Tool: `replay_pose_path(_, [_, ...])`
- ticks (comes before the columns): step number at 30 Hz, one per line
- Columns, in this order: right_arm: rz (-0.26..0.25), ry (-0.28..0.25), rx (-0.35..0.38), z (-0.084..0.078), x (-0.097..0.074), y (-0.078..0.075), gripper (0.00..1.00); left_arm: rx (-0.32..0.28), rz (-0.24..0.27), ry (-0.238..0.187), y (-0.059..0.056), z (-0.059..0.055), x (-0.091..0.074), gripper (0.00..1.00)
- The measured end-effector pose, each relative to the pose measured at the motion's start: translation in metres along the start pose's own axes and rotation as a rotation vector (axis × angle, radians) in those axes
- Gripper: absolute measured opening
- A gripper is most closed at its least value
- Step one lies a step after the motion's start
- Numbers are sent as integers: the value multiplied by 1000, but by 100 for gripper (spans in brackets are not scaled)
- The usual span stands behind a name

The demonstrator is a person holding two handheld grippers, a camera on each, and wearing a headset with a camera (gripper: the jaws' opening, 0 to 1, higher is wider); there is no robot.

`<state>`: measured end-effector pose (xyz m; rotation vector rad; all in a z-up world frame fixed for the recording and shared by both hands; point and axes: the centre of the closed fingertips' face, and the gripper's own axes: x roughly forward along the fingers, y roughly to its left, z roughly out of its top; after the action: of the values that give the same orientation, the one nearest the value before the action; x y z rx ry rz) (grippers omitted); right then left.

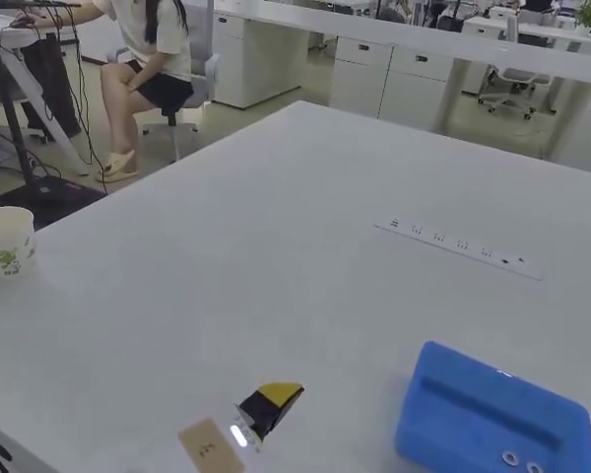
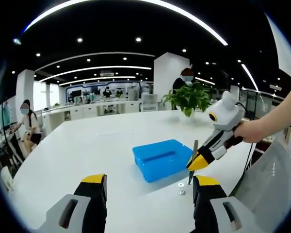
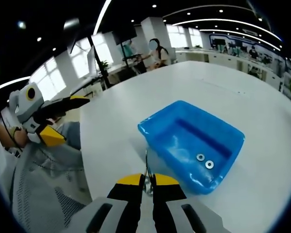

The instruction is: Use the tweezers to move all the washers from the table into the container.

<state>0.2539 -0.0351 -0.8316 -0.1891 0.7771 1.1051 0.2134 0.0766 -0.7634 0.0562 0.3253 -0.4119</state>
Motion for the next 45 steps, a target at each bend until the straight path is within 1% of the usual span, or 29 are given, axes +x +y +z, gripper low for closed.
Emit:
replay_pose_path(9, [-16, -18, -14, -2, -3, -8, 4, 6, -3, 3, -1, -1, 0, 72])
replay_pose_path(11, [-14, -19, -5, -3, -1, -7, 4, 8, -3, 5, -1, -1, 0, 72])
replay_pose_path(12, [-12, -31, -4, -2, 0, -6, 4, 9, -3, 5, -1, -1, 0, 72])
replay_pose_path(13, [-11, -31, -5, -2, 0, -6, 4, 10, -4, 4, -1, -1, 0, 72])
replay_pose_path(15, [-11, -35, -12, -2, 1, -4, 4, 9, -3, 4, -1, -1, 0, 72])
replay_pose_path(16, [-9, -34, -25, -2, 0, -1, 4, 9, -2, 4, -1, -1, 0, 72])
replay_pose_path(18, [-12, -34, -37, -3, 0, 2, 4, 8, 0, 1, -1, 0, -1, 72])
replay_pose_path(22, [-15, -49, -30, -3, 0, 1, 4, 11, 2, 0, 0, 0, -1, 72])
replay_pose_path(24, [-24, -51, -39, -3, -1, 2, 4, 11, 5, 1, 0, 0, -1, 72])
replay_pose_path(26, [-26, -45, -122, -5, -1, 5, 4, 13, 9, 1, 1, 0, -1, 72])
replay_pose_path(27, [-25, -35, -163, -7, 0, 7, 4, 13, 10, 2, 1, -1, -1, 71])
replay_pose_path(28, [-30, -12, -229, -12, 1, 9, 4, 13, 13, 3, 2, -1, -1, 71])
replay_pose_path(30, [-62, -15, -312, -11, 2, 9, 3, 12, 16, 1, 2, 0, -1, 71])
replay_pose_path(32, [-50, -17, -299, -12, 4, 14, 3, 14, 15, 8, 2, -1, -1, 71])
replay_pose_path(35, [-59, -31, -309, -11, 5, 14, 3, 21, 17, 20, 2, -3, -1, 71])
replay_pose_path(36, [-67, -37, -309, -11, 4, 13, 2, 21, 16, 15, 2, -2, -2, 72])
replay_pose_path(37, [-73, -43, -296, -10, 4, 12, 2, 15, 12, -21, 2, 4, -2, 72])
replay_pose_path(38, [-80, -57, -264, -11, 2, 11, 2, -5, 8, -32, 3, 5, -3, 72])
replay_pose_path(40, [-87, -82, -219, -12, 0, 9, 2, -16, 14, -16, 4, 3, -3, 72])
replay_pose_path(41, [-88, -87, -215, -12, -1, 8, 2, -10, 11, -14, 3, 2, -2, 72])
replay_pose_path(43, [-95, -98, -207, -14, -3, 8, 2, 11, -2, 4, -2, 0, -1, 72])
replay_pose_path(45, [-110, -136, -188, -13, -3, 8, 2, 11, -6, 13, -2, -2, 0, 72])
